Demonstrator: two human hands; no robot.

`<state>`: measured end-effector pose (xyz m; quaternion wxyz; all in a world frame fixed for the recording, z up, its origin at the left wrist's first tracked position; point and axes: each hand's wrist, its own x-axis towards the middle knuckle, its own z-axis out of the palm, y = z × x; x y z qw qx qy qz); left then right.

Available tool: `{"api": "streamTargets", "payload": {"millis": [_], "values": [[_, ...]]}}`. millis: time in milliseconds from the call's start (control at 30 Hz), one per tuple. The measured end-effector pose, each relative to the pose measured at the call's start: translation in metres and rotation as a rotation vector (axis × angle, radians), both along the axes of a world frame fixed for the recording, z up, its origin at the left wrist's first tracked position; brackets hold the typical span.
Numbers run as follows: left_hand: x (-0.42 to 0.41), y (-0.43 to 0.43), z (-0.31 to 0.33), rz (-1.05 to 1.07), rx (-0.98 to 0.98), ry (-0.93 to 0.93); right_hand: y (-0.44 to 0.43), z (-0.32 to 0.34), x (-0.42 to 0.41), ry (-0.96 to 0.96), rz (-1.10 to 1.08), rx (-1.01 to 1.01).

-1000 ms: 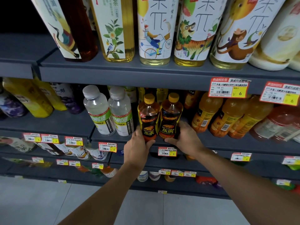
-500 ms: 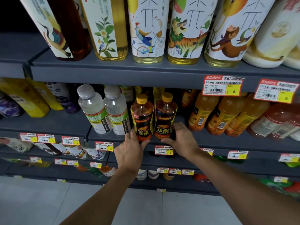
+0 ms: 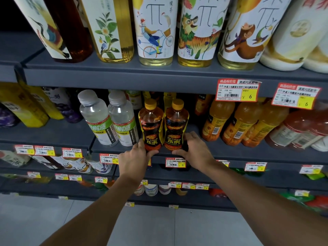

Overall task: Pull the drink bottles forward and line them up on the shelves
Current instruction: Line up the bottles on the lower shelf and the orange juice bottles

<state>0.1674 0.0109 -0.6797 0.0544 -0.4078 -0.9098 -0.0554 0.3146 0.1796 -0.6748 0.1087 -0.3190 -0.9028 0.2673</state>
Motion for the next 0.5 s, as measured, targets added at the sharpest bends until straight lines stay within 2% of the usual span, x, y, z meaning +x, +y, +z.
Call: {"api": "streamTargets", "payload": {"millis": [500], "values": [[0.0008,0.0015,-0.0072,-0.032,0.058,0.037,-0.0008,-0.0016,0.0009,-0.026,0.004,0.028]]}}
